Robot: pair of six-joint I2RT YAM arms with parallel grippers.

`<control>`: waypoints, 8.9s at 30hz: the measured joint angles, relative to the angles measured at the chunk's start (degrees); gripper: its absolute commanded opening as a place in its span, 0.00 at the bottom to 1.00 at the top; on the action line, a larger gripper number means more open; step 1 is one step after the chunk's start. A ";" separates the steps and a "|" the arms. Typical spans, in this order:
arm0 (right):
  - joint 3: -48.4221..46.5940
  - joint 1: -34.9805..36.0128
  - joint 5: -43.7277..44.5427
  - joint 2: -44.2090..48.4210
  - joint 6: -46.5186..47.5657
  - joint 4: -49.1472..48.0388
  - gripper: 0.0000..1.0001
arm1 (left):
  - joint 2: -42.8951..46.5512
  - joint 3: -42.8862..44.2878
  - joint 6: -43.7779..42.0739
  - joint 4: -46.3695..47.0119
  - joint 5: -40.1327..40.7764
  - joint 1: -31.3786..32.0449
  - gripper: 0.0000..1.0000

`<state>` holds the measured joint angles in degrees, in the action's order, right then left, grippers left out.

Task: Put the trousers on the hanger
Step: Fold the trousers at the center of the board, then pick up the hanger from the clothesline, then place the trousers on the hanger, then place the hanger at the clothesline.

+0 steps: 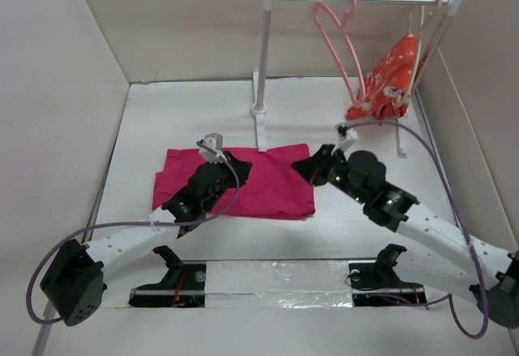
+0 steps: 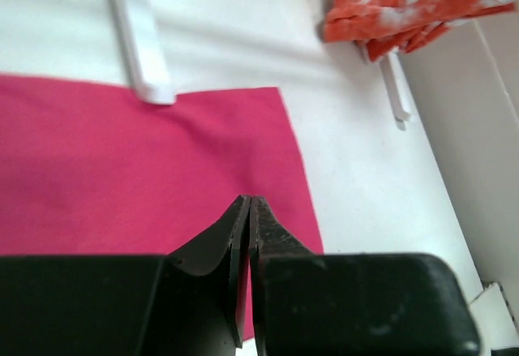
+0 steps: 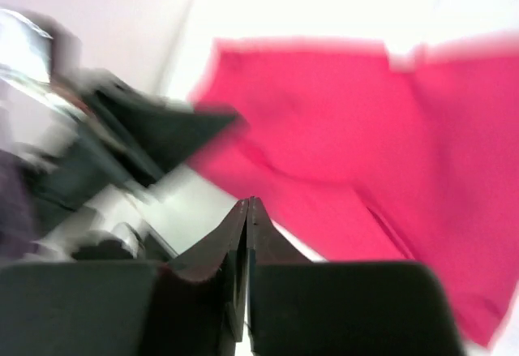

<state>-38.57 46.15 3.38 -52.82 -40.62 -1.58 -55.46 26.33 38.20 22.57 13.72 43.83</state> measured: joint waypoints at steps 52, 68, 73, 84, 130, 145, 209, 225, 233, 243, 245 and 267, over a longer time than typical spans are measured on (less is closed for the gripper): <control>-34.71 -32.52 5.53 -14.27 21.97 14.38 0.00 | -0.13 0.68 -11.74 6.82 -7.54 1.09 0.66; 1.25 -15.39 15.96 -3.96 12.22 16.52 0.00 | -11.02 11.47 -10.75 1.07 -6.51 4.74 0.60; 5.33 -10.05 18.82 -0.79 9.18 16.50 0.00 | -21.35 28.94 -11.45 -1.64 -4.63 7.50 0.64; 9.75 -5.84 21.73 1.57 5.66 15.10 0.00 | -49.07 63.65 -15.32 -14.23 -1.88 10.71 0.71; 10.03 -3.30 20.09 19.34 3.02 20.85 0.00 | -41.29 34.18 1.53 4.66 14.80 16.37 0.00; 10.71 -16.96 2.67 -11.61 6.91 0.24 0.53 | -36.04 19.47 7.80 15.74 24.50 18.08 0.00; 19.34 -49.96 -16.48 8.35 10.01 4.61 0.17 | -17.86 17.16 -12.94 2.05 27.39 19.52 0.00; 11.30 -22.45 -16.65 18.97 7.19 8.26 0.80 | -22.38 32.48 -19.96 -2.21 29.94 24.37 0.00; 12.39 -1.66 -10.80 7.67 -3.74 -5.33 0.68 | -26.01 34.69 -19.96 -2.73 29.59 24.37 0.00; 14.19 6.95 2.93 3.23 -14.05 -11.72 0.00 | -26.14 39.58 -20.94 -4.98 27.80 23.52 0.00; 14.19 7.67 4.31 4.50 -15.04 -13.18 0.00 | -26.16 41.66 -21.33 -6.10 26.84 23.10 0.00; -2.71 -9.84 -11.56 -0.87 -24.37 -15.12 0.00 | -11.23 53.35 -25.05 -3.37 14.93 15.87 0.88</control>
<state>-41.28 36.32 -8.19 -53.69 -64.99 -16.71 -66.70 79.68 13.15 19.20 28.64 59.70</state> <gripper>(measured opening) 0.271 0.889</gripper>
